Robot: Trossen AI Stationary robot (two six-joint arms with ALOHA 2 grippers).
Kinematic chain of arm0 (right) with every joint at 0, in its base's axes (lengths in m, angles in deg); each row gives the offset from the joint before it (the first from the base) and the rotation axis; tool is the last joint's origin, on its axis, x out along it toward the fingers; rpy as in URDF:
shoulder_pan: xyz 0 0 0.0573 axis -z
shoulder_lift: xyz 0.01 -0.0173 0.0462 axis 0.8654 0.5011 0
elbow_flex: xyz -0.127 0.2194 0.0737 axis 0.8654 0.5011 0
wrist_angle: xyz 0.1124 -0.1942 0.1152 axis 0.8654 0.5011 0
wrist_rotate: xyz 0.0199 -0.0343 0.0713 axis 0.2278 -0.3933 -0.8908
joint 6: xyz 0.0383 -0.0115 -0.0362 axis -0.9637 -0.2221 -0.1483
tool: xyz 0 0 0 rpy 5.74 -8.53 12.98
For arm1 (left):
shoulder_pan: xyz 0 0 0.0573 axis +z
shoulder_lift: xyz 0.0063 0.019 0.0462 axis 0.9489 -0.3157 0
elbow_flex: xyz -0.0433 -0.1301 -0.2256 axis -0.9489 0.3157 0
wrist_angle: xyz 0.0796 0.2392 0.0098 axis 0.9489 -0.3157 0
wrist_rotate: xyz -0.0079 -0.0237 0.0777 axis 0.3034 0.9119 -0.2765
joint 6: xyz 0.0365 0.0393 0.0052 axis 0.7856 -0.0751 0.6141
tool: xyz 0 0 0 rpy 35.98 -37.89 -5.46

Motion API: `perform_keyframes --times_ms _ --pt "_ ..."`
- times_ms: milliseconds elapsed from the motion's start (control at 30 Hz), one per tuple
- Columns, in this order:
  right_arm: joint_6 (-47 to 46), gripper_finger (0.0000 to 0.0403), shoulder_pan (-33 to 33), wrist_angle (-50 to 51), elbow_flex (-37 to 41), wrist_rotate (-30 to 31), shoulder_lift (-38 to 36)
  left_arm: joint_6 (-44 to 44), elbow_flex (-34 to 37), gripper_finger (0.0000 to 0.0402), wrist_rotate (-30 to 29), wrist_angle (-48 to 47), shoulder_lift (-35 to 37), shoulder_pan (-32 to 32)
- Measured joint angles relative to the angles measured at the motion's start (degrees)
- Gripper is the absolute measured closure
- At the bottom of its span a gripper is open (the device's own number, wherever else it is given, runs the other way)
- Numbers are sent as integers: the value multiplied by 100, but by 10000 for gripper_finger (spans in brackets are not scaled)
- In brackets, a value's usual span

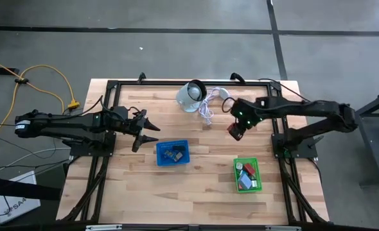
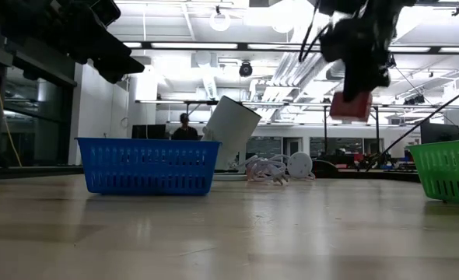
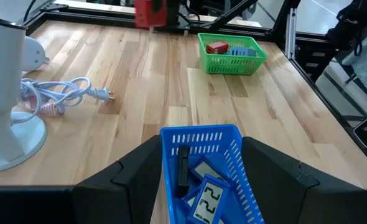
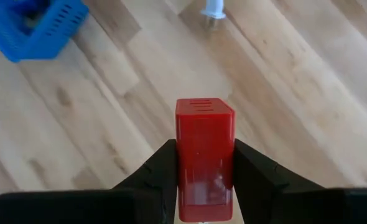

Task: Pick & Place Office items
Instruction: Put the red charger adapter into the green bin

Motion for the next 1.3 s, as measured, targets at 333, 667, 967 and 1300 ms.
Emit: perform_keyframes --times_ms 333,667,967,1300 --pt "-2241 292 -1563 416 0 887 -290 -1 0 190 1 0 1 1" --pt "-4678 293 -3249 529 0 1550 -141 1 0 190 0 -1 1 0" --pt "-6776 293 -4657 542 0 1842 653 0 0 190 0 0 0 2" --pt "-7760 293 -5271 449 0 1710 1004 -1 0 190 0 -1 1 2"
